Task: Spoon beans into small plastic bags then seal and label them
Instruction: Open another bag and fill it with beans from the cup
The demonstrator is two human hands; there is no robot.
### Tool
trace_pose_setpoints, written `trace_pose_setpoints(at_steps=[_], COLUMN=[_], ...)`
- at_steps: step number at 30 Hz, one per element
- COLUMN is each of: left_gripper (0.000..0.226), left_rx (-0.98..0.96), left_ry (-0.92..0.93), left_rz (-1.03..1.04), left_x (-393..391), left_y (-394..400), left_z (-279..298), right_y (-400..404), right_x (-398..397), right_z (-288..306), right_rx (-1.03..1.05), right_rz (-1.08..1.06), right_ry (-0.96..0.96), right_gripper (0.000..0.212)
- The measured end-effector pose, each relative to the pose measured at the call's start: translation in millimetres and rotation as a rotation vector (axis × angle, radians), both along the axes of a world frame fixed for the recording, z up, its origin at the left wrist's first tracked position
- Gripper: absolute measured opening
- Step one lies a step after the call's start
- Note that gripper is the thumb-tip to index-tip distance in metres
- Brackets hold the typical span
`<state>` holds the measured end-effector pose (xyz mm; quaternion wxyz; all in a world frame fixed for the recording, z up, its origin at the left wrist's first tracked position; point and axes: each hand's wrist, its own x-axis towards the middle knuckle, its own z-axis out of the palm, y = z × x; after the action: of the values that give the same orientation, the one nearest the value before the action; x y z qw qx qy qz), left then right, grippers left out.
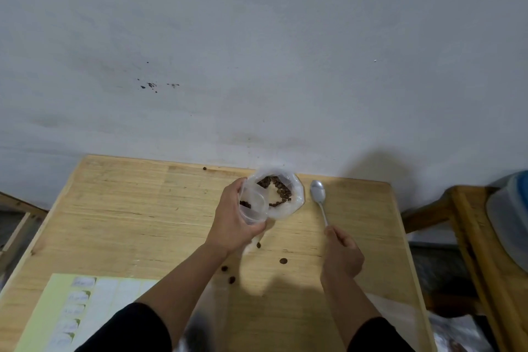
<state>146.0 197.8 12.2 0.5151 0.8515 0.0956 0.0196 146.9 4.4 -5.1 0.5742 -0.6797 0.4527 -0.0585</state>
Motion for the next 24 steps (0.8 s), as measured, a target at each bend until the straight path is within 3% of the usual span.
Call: trace_pose_setpoints(at_steps=[4,10,16,20,24], left_gripper=[0.090,0.086,0.098,0.100,0.106], left_rx=[0.000,-0.002,-0.014,-0.002,0.026], left_ry=[0.016,0.008,0.009,-0.040,-0.118], left_rz=[-0.002,-0.005,0.005,-0.006,-0.033], left_x=[-1.6,-4.0,-11.8,-18.6,-24.6], left_y=[1.0,0.8,4.0,3.2,-2.9], left_z=[0.6,4.3,8.7,18.8,33.5], right_y=[-0.8,-1.0,2.0,21.9,47.0], right_x=[3.7,3.9,0.2,-3.9,-4.6], right_z=[-9.5,-11.7,3.3,46.3,94.9], right_rx=[-0.120,-0.235,-0.294,-0.251,-0.157], right_rz=[0.060,0.146,0.249,0.487,0.830], right_ry=[0.045,0.064,0.008,-0.238,-0.311], right_gripper=[0.001,0.009,0.018,0.021,0.012])
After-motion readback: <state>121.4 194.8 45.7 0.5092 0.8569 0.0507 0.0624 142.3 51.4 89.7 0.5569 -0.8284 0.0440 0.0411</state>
